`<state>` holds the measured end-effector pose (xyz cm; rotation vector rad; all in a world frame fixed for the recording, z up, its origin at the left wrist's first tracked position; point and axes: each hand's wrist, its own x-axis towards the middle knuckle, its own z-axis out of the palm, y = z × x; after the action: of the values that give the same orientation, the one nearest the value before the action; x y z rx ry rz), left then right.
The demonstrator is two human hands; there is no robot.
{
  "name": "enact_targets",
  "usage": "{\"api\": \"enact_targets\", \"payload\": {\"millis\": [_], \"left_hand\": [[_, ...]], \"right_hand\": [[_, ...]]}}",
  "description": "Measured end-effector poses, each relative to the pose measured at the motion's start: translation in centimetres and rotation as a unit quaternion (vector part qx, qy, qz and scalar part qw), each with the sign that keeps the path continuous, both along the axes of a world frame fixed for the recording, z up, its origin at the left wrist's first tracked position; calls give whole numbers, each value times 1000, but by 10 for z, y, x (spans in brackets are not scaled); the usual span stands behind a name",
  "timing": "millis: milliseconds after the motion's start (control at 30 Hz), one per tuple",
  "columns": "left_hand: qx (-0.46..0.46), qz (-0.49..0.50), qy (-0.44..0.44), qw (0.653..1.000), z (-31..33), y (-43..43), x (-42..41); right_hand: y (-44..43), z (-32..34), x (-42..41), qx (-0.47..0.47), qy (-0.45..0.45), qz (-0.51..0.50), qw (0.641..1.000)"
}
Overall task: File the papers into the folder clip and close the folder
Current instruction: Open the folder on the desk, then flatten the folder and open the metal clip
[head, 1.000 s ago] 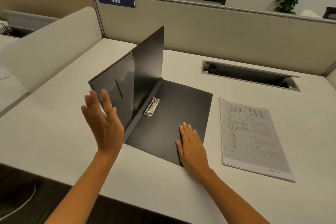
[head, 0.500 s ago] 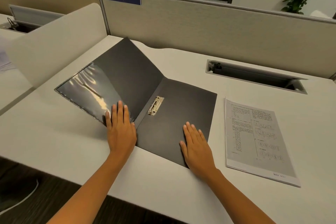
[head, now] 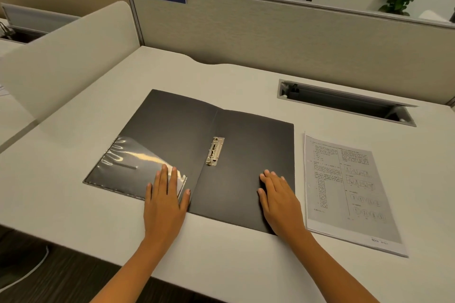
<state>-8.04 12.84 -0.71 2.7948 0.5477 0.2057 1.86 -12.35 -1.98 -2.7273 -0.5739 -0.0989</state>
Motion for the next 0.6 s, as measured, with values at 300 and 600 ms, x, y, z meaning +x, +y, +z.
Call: {"api": "enact_targets", "payload": {"millis": [300,600], "left_hand": [[-41,32,-76,996,10,-6,10],[-130,-21,-77,988,10,5,79]], "right_hand": [[8,12,11,117,74,-82,987],[61,25,46,123,31,-1,992]]}}
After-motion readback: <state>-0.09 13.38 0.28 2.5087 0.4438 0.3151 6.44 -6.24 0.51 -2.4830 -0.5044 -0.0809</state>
